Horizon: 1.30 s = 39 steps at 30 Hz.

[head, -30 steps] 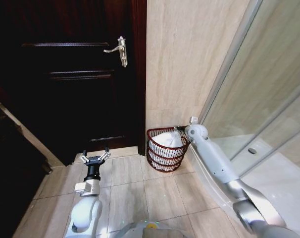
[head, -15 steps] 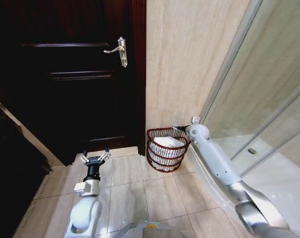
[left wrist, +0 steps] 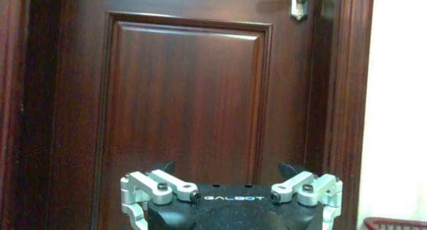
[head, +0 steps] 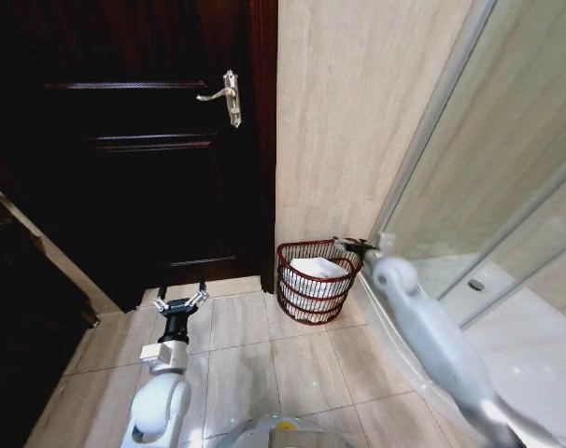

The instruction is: Discard the used towel into the hamper.

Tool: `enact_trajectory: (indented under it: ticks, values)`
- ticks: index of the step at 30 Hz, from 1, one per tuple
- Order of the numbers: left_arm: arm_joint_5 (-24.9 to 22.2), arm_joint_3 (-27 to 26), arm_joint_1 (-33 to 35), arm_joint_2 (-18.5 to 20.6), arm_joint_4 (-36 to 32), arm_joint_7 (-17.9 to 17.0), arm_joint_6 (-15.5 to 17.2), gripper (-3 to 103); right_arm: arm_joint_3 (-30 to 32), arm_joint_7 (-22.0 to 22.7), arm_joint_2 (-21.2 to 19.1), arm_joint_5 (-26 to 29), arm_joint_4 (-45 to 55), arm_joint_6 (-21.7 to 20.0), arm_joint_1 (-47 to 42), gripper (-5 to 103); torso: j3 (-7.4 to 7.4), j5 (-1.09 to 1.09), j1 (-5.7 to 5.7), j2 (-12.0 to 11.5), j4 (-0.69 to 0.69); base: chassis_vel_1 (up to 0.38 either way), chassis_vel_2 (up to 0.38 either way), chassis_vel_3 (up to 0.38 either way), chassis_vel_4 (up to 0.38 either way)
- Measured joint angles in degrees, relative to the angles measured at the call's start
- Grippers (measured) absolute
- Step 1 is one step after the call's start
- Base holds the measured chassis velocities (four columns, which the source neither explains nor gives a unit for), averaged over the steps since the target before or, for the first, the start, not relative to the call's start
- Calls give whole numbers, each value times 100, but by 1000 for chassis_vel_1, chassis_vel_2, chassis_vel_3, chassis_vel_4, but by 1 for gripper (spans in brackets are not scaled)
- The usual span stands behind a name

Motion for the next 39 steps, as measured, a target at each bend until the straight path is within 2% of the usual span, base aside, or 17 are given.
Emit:
enact_trajectory:
  ticks: [2, 4, 5, 7, 8, 11, 13, 15, 16, 18, 22, 26, 39]
  values:
    - [-20, -5, 23, 4, -36, 17, 6, 100, 222, -75, 60, -167, 235, 90, -297, 100, 0, -2, 0, 1, -2, 0, 0, 0, 0]
    - [-87, -13, 97, 10, -147, 64, 21, 100, 631, -141, 344, -597, 680, 327, -971, 100, 0, -1, 0, 2, 2, 0, 0, 0, 0]
    - [-87, -13, 97, 10, -147, 64, 21, 100, 631, -141, 344, -597, 680, 327, -971, 100, 0, -1, 0, 2, 2, 0, 0, 0, 0]
    - [-175, -38, 207, 33, -320, 117, 86, 100, 951, -282, 723, -1294, 1086, 615, -1772, 100, 2, 1, 1, 2, 2, 0, 0, 0, 0]
    - [-175, -38, 207, 33, -320, 117, 86, 100, 951, -282, 723, -1294, 1086, 615, -1772, 100, 2, 1, 1, 2, 2, 0, 0, 0, 0]
    - [-86, -70, 340, 41, -412, 223, 103, 100, 1318, -672, 1341, -2052, 1699, 903, -2782, 100, 2, -1, 1, 4, 0, 0, 0, 0, 0]
    - [-58, -67, 359, 31, -413, 236, 81, 100, 1374, -763, 1480, -2182, 1805, 981, -2987, 100, 2, -2, 1, 4, 2, 0, 0, 0, 0]
    - [-6, -24, 441, -42, -494, 282, 59, 100, 1649, -1294, 2063, -2505, 2161, 1270, -3789, 100, 2, -3, 2, 5, -1, 0, 0, 0, 0]
    - [-6, -24, 441, -42, -494, 282, 59, 100, 1649, -1294, 2063, -2505, 2161, 1270, -3789, 100, 2, -3, 2, 5, -1, 0, 0, 0, 0]
    - [63, -5, 555, -103, -644, 430, 53, 100, 1779, -1494, 2450, -2655, 2336, 1557, -4231, 100, 3, -1, 2, 5, -1, 0, 0, 0, 0]
    - [93, 13, 636, -151, -746, 548, 12, 100, 1861, -1544, 2709, -2779, 2528, 1694, -4489, 100, 3, -2, 2, 6, 1, 0, 0, 0, 0]
    - [94, -1, 677, -131, -767, 588, -46, 100, 1837, -1522, 2788, -2847, 2607, 1654, -4635, 100, 5, -1, 4, 6, 1, 0, 0, 0, 0]
    - [224, 35, 711, -155, -843, 612, -117, 100, 1608, -1351, 2785, -2882, 2667, 1613, -4881, 100, 5, 0, 4, 6, 1, 67, -74, -66, 72]
